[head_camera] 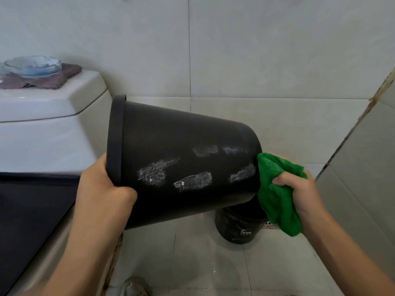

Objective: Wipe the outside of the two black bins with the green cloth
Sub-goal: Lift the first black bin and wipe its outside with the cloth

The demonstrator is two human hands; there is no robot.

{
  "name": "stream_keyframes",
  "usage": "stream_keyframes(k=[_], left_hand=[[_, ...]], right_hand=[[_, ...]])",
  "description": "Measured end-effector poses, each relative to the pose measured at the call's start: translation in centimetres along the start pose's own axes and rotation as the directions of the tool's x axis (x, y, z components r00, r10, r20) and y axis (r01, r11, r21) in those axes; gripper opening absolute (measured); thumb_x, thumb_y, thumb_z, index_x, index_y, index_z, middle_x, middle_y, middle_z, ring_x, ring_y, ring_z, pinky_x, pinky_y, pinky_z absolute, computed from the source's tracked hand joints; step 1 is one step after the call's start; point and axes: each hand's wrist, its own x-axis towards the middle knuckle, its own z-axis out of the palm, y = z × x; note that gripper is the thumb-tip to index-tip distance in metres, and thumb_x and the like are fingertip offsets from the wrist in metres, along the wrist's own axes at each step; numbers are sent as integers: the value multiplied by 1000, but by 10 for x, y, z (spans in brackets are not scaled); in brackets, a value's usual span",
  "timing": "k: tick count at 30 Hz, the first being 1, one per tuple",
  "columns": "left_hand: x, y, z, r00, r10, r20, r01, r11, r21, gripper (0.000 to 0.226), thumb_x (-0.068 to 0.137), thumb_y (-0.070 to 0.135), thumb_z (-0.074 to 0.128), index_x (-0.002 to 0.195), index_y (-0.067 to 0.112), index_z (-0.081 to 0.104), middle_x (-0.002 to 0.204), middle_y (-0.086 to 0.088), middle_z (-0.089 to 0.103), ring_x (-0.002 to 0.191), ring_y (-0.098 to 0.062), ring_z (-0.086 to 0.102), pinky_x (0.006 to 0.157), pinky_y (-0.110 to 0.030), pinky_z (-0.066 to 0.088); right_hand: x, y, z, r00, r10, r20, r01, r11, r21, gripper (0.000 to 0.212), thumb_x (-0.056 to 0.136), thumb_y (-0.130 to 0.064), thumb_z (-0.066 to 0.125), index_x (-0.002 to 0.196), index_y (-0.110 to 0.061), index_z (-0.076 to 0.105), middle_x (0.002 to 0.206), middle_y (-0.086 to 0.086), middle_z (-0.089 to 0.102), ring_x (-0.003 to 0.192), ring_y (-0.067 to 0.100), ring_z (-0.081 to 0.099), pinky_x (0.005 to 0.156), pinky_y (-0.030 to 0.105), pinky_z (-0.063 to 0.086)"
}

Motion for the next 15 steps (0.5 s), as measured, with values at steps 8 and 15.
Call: stream_keyframes(k=[8, 15], left_hand=[[-3, -2, 7, 952, 75, 296, 0, 970, -245, 62, 54, -4, 54, 98, 38, 66, 93, -6, 72, 89, -28, 67, 80, -41, 50], [-6, -2, 4, 920, 153, 360, 14, 906, -422, 70, 65, -22, 54, 105, 33, 70, 103, -5, 75, 98, -22, 71, 83, -30, 56]], right_hand=[[2, 1, -6, 993, -23, -115, 15, 997, -73, 43, 53, -10, 54, 83, -29, 77, 63, 2, 65, 57, 21, 60, 62, 32, 47], [-3, -2, -3, 975, -144, -169, 125, 985, -116, 39, 57, -11, 54, 89, -26, 72, 64, -6, 65, 60, 13, 60, 53, 26, 48]])
